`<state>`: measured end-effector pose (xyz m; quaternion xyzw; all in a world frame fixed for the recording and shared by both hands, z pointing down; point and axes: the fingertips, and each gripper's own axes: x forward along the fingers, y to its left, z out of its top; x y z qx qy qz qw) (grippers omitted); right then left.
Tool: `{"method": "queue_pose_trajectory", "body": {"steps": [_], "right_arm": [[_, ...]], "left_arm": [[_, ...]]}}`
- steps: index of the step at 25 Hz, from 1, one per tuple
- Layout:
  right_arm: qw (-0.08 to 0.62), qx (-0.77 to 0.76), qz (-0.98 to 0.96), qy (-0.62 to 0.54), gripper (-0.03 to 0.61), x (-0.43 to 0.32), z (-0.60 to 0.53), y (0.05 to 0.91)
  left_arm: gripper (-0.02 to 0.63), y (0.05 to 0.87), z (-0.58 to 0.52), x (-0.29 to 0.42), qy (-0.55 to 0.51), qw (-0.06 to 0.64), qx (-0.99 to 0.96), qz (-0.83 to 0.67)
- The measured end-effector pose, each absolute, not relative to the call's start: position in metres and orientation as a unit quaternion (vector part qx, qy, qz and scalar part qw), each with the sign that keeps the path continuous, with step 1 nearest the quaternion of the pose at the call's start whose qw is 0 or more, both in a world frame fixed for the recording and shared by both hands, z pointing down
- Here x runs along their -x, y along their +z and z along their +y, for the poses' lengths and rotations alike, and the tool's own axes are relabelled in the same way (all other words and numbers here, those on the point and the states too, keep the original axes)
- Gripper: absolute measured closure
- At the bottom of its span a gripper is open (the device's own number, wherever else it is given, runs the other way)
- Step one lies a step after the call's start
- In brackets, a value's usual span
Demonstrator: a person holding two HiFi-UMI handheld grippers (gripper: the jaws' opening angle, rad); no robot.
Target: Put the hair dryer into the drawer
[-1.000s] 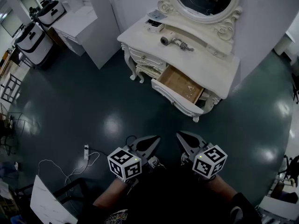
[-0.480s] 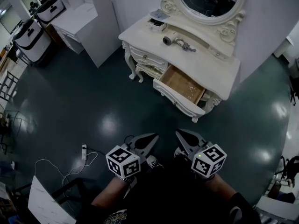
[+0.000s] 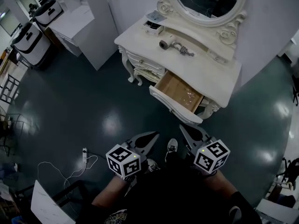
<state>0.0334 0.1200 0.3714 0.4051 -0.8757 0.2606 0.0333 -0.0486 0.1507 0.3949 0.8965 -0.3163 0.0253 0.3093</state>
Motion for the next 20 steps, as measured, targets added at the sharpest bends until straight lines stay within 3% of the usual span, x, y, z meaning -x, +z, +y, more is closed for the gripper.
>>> {"method": "queue_pose_trajectory", "body": {"steps": [20], "right_arm": [[0.022,-0.373,-0.895,0.245,0.549,-0.121,-0.011,0.367]], "left_arm": [[0.611,0.383,0.015,-0.037,0.025,0.284,-0.888,-0.362]]}}
